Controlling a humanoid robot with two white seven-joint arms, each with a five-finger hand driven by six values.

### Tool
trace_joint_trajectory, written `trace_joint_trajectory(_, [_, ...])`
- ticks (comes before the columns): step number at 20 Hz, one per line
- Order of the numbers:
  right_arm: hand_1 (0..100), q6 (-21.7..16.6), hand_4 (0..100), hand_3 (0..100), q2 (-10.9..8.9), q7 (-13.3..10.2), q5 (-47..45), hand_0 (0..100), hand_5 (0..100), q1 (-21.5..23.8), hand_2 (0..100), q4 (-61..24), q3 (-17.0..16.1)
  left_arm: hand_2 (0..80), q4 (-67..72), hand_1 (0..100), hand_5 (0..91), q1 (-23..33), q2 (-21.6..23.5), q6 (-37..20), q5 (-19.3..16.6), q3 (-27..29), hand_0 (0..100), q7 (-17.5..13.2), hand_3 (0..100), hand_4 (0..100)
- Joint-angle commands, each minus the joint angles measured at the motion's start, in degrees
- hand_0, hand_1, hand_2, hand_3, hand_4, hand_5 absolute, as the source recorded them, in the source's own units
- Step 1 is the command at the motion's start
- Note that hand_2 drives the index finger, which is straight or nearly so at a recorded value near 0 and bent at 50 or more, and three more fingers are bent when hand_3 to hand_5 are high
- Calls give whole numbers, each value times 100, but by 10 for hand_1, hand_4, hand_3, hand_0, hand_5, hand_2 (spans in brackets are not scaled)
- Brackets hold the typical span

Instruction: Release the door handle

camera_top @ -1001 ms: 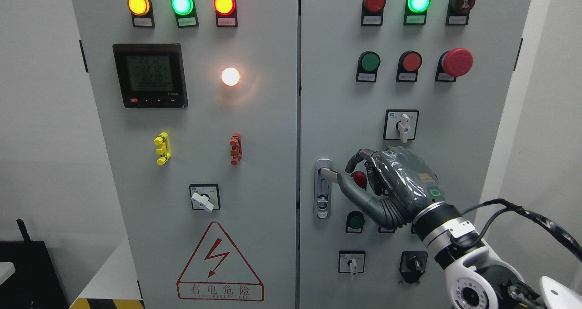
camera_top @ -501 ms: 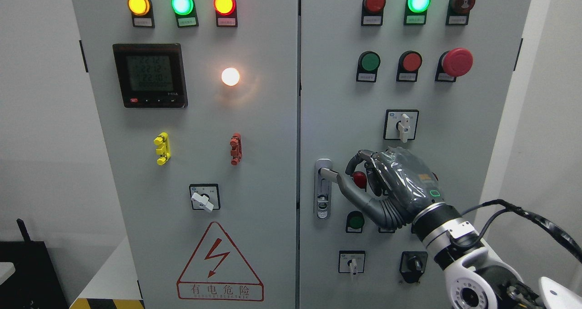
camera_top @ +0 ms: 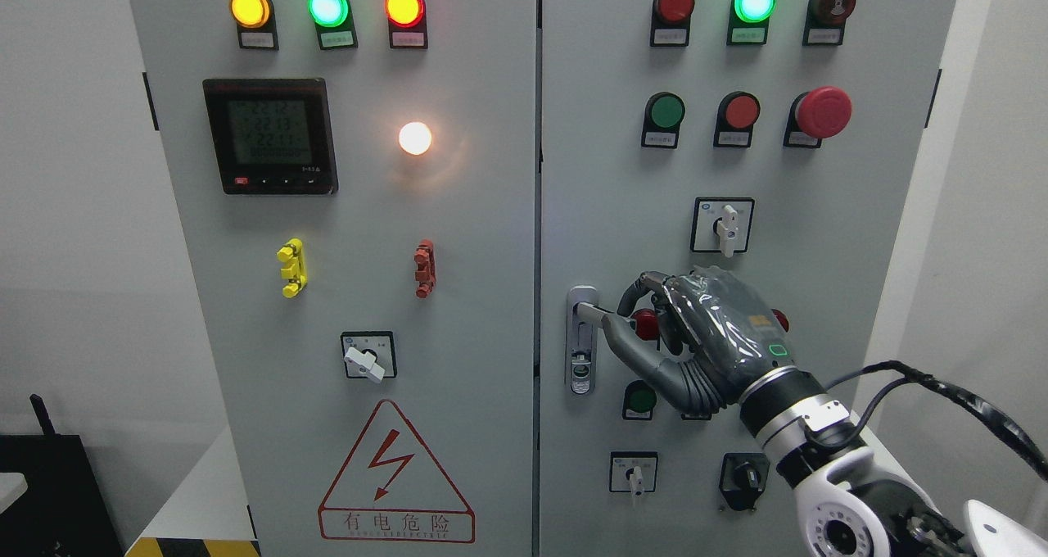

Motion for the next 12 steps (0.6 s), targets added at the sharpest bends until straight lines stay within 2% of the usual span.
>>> trace_joint_trajectory(1, [91,-1,1000,1000,50,13,0,499,1000,0,465,17,5,0,-176,389,0,176,0,-3,0,0,120,5,0,0])
trace_joint_trajectory(12, [92,-1,1000,1000,58,13,0,503,1000,-18,467,79,-4,0,-176,389,0,176,0,-3,0,0,120,5,0,0])
